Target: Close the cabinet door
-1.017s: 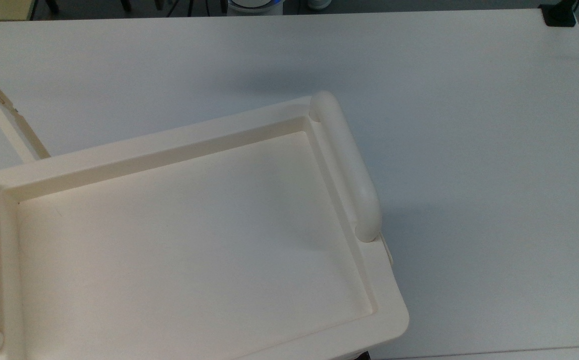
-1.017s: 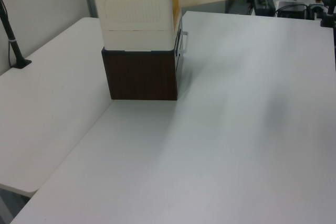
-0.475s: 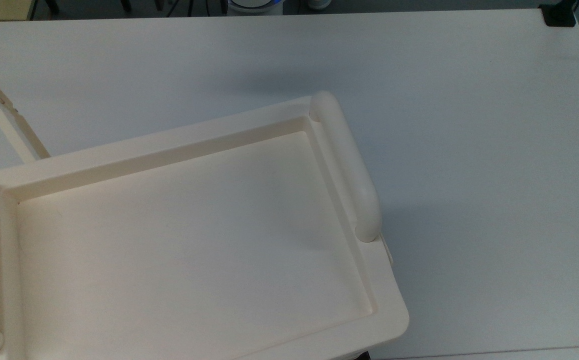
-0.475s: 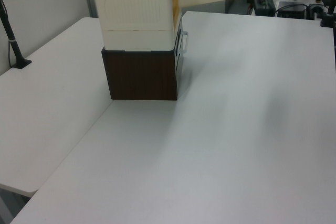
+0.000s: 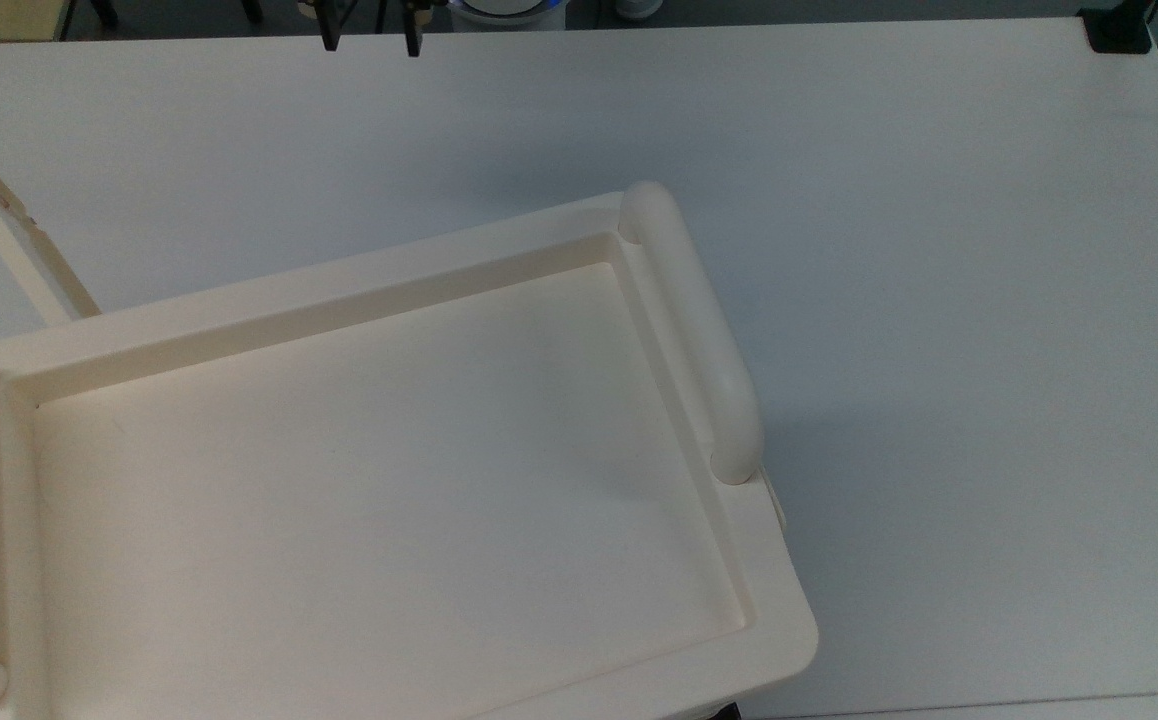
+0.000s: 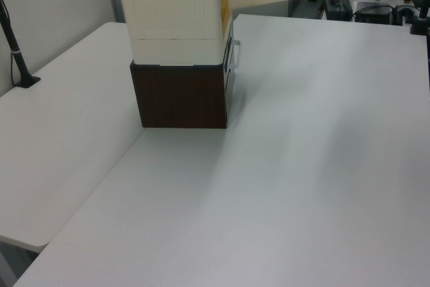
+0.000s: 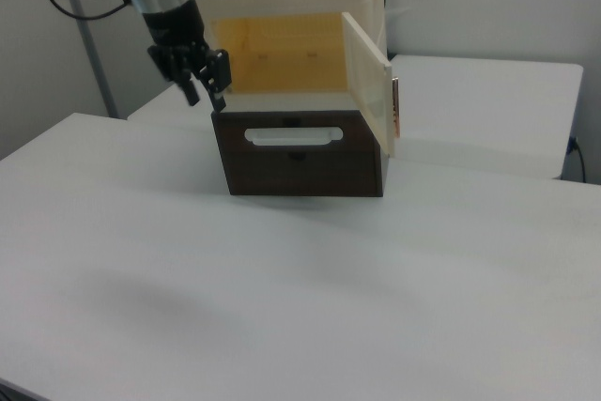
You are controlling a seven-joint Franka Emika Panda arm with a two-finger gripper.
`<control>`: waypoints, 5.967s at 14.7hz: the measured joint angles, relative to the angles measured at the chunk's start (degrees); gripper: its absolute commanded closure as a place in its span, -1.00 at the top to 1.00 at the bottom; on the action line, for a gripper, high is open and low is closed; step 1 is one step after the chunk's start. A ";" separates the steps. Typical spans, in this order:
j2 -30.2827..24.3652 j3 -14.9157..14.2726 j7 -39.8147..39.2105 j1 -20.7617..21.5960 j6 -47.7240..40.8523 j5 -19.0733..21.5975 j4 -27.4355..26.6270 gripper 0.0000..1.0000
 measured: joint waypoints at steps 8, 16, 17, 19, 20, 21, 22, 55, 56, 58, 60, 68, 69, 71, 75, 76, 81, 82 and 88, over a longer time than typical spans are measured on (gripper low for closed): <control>1.17 -5.56 18.10 -1.17 20.00 0.01 3.21 -1.00; 7.12 -10.36 27.18 -4.82 36.58 0.02 6.10 -1.00; 7.81 -10.99 27.71 -4.85 37.90 0.02 6.12 -1.00; 9.45 -12.49 28.15 -4.95 40.60 0.02 6.13 -1.00; 10.24 -13.25 28.15 -5.02 41.68 0.02 6.13 -1.00; 11.05 -13.93 28.15 -5.22 42.57 0.02 6.14 -1.00; 11.72 -14.42 28.15 -5.38 43.17 0.02 6.14 -1.00; 11.88 -0.43 32.12 -2.17 33.09 0.62 5.42 -1.00; 11.99 0.16 32.73 -2.16 33.40 0.87 5.52 -1.00; 12.32 0.99 34.20 -2.13 36.26 1.72 5.56 -1.00; 13.04 1.26 36.03 -2.13 41.27 2.31 5.57 -1.00; 16.90 1.45 38.02 -1.49 53.85 2.39 5.59 -1.00; 17.32 1.47 38.10 -1.22 54.25 2.39 5.60 -1.00; 17.63 1.47 38.19 -1.11 55.17 2.40 5.59 -1.00; 17.66 1.46 38.28 -1.08 55.32 2.40 5.58 -1.00; 17.64 1.46 38.18 -1.08 55.32 2.39 5.57 -1.00; 15.89 1.44 27.93 -0.93 42.88 2.37 5.34 -1.00; 15.17 1.43 25.36 -0.94 38.51 2.37 5.35 -0.97; 8.75 1.40 12.30 -1.25 11.37 1.00 5.20 1.00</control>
